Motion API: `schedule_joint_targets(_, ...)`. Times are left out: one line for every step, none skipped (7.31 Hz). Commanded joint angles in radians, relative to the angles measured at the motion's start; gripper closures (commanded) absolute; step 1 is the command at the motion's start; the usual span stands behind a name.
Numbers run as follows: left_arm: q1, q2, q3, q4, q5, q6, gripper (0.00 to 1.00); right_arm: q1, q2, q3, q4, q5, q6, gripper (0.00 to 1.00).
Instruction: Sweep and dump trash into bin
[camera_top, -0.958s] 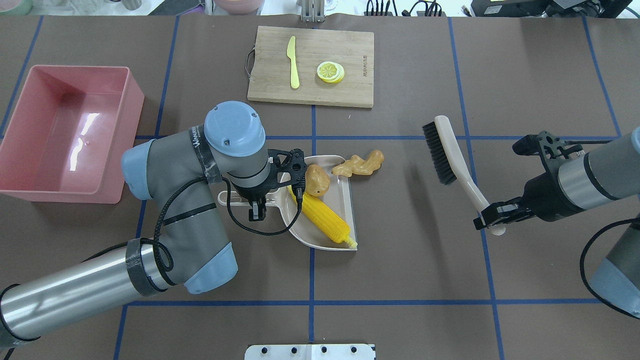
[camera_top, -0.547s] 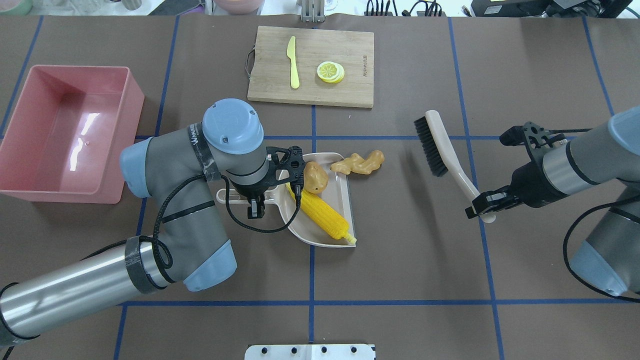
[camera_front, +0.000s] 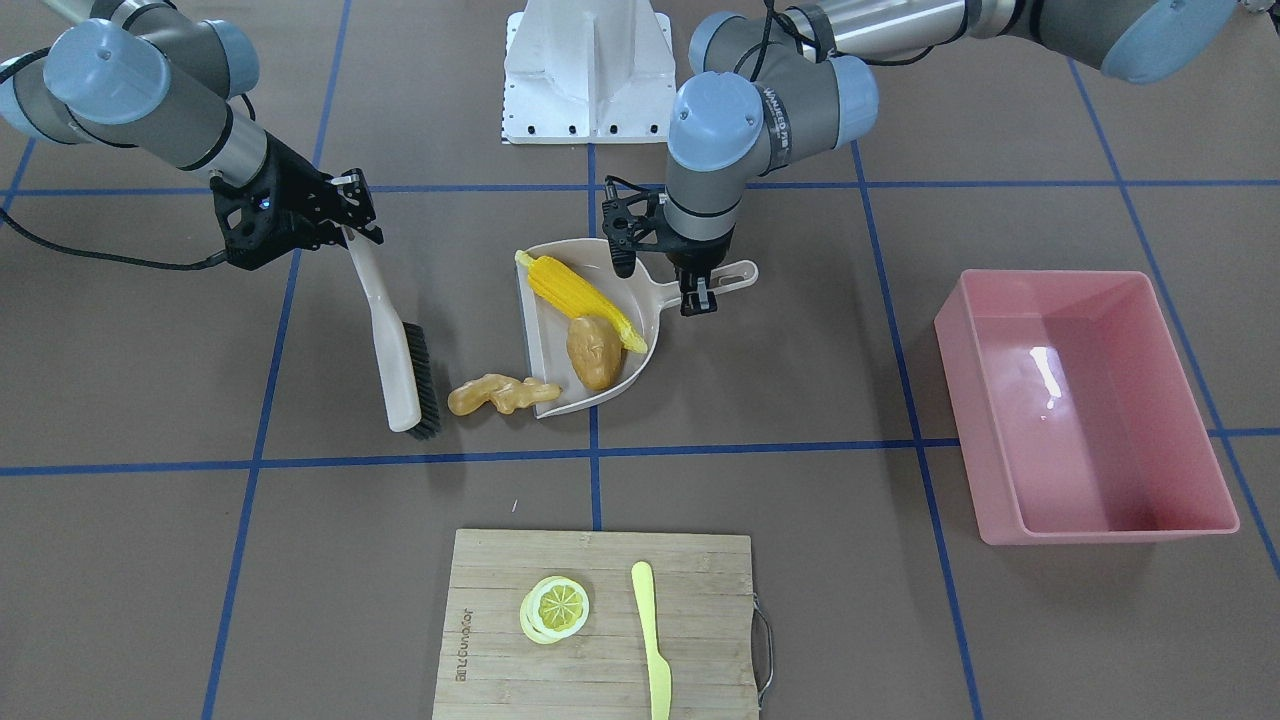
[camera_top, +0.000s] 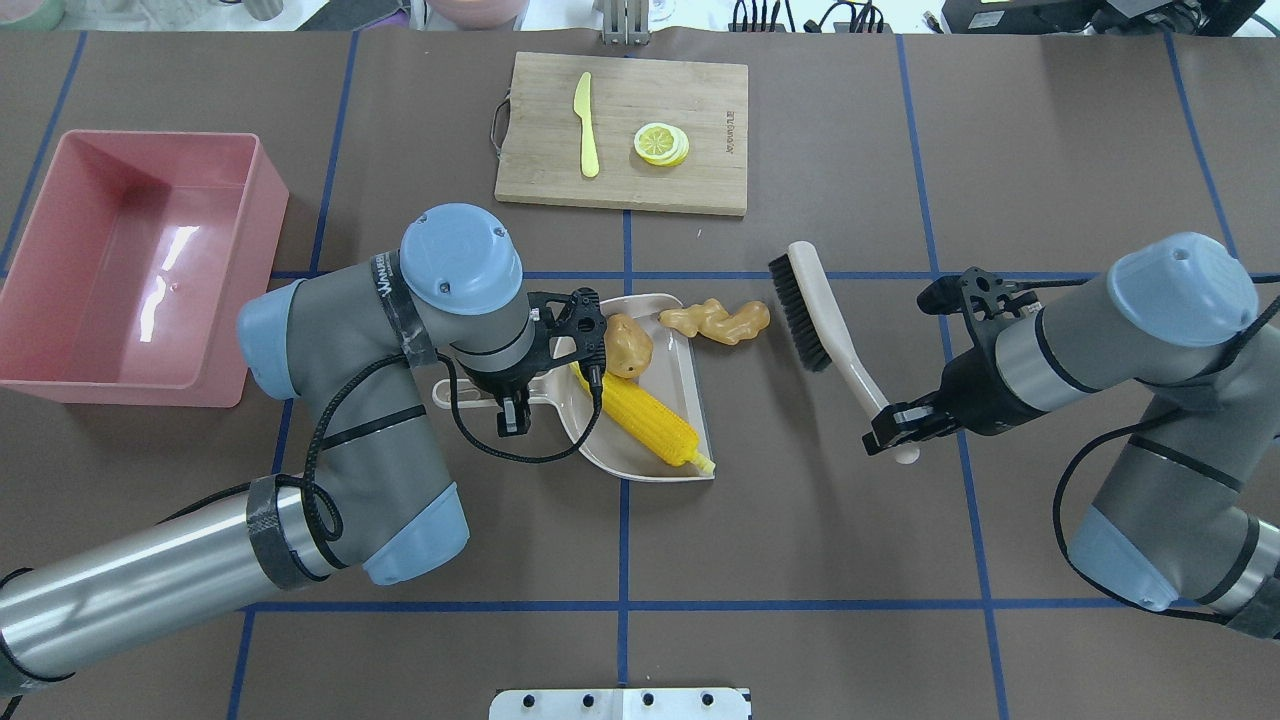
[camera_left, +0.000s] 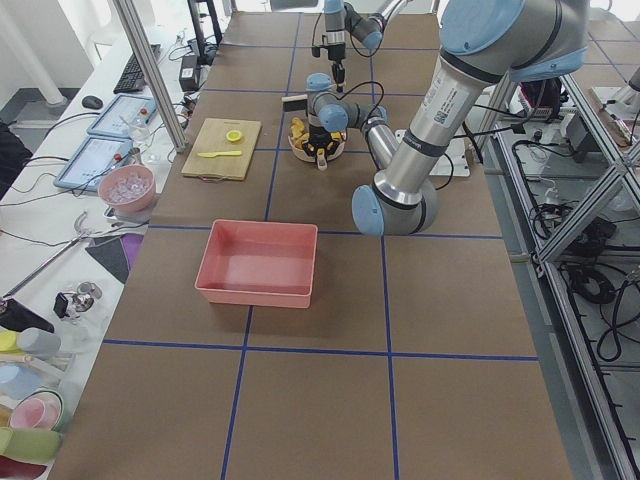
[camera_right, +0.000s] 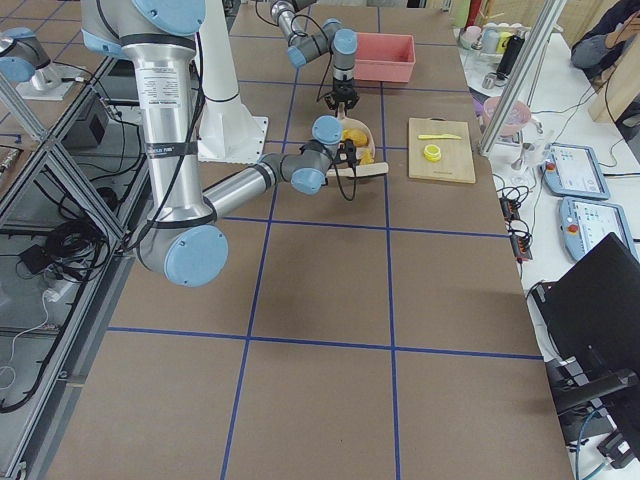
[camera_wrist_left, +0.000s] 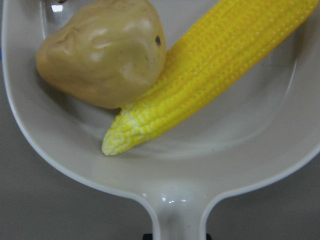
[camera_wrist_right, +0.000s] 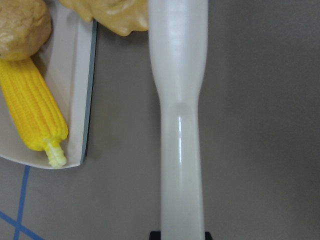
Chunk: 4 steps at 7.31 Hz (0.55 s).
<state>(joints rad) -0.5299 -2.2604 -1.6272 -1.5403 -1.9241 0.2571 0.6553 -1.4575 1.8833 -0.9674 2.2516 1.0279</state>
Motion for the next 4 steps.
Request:
schedule_joint_targets(-0.001,0.001,0.0,-0.004,0.007,-0.007,1.0,-0.054,0.037,-0.001,-0.007,-0.039,0.024,1.0)
schedule_joint_targets(-0.001,0.002,0.0,-0.004,0.007,-0.009,1.0,-0.09,0.06,-0.004,-0.007,-0.07,0.056,1.0)
schedule_joint_targets(-0.001,0.002,0.0,-0.004,0.007,-0.009,1.0,-0.123,0.083,-0.016,-0.008,-0.095,0.089,1.0)
schedule_joint_targets(-0.001,0.007,0.0,-0.004,0.007,-0.009,1.0,-0.126,0.095,-0.029,-0.01,-0.096,0.089,1.0)
